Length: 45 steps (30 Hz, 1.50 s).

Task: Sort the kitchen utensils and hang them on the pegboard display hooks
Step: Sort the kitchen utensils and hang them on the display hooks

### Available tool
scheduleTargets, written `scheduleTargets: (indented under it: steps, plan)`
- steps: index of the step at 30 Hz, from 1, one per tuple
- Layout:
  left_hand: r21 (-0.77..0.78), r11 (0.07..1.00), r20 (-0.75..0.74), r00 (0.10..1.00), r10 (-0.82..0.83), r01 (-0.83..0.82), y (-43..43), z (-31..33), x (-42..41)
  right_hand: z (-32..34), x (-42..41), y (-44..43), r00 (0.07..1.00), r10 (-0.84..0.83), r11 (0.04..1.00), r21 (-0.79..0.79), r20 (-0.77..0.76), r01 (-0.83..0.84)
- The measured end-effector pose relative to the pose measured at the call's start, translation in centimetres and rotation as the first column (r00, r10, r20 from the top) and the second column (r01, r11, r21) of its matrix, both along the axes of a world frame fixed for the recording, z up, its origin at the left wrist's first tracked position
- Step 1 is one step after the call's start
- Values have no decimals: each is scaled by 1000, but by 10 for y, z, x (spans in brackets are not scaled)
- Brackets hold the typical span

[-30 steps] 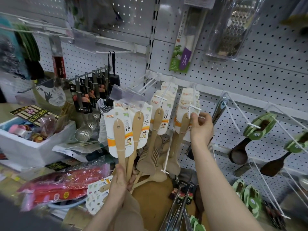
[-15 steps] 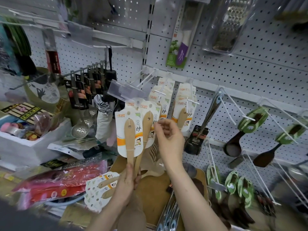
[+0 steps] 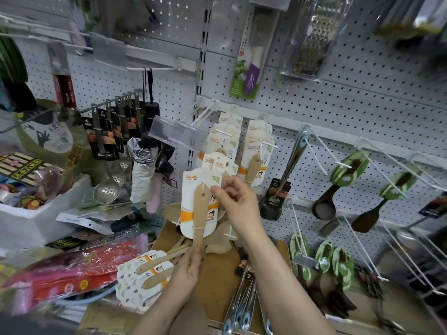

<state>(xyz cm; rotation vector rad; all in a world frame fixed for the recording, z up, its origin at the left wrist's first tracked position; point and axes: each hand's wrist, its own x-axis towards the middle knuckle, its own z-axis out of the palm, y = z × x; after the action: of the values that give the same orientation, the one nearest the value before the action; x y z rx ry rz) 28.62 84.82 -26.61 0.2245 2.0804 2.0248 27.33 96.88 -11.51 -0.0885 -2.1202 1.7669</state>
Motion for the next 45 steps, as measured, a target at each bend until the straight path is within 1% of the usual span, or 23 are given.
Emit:
scheduleTargets:
  steps: [1, 3, 5, 6, 8, 11, 14, 16, 20, 25, 30, 34, 38, 42, 45]
  plan:
    - [20, 1000, 7, 1000, 9, -9, 1, 6, 2, 1, 2, 0, 1000, 14, 999, -33, 18, -14]
    - [-1, 1000, 36, 999, 31, -31, 3, 15, 3, 1, 5, 3, 999, 37, 993, -110, 39, -32]
    - [-24, 998, 75, 996, 51, -50, 2, 19, 0, 2, 7, 9, 999, 24, 992, -128, 38, -19]
    - [15, 999, 111, 993, 39, -41, 0, 21, -1, 3, 8, 13, 1000, 12, 991, -131, 29, -8]
    - [95, 994, 157, 987, 44, -59, -3, 23, -3, 7, 10, 24, 999, -30, 988, -151, 20, 32]
    - [138, 980, 134, 983, 126, -144, -9, 18, -9, 16, 9, 45, 992, -117, 966, -226, 37, 123]
    - [181, 972, 115, 984, 134, -153, -14, 22, -13, 19, 4, 64, 974, -224, 929, -292, 38, 225]
    - [189, 969, 94, 985, 144, -159, -14, 23, -14, 21, 0, 72, 958, -284, 918, -279, 34, 282]
    - [195, 966, 91, 984, 155, -170, -11, 26, -14, 23, -7, 78, 941, -335, 902, -275, 37, 332]
    - [203, 964, 85, 984, 159, -173, -8, 25, -16, 18, -14, 81, 939, -341, 901, -271, 37, 338]
    - [230, 959, 84, 985, 150, -166, -11, 20, -20, 16, -24, 83, 927, -374, 901, -227, 27, 370]
    - [239, 953, 95, 982, 166, -184, -12, 20, -21, 12, -35, 82, 924, -377, 880, -290, 56, 377]
    - [206, 955, 95, 975, 199, -215, -16, 21, -21, 9, -44, 79, 918, -387, 850, -350, 87, 392]
    - [194, 951, 111, 969, 222, -240, -19, 20, -20, 3, -52, 78, 900, -433, 835, -355, 50, 421]
    - [203, 952, 123, 971, 206, -228, -21, 23, -19, -1, -58, 77, 877, -481, 831, -314, 12, 460]
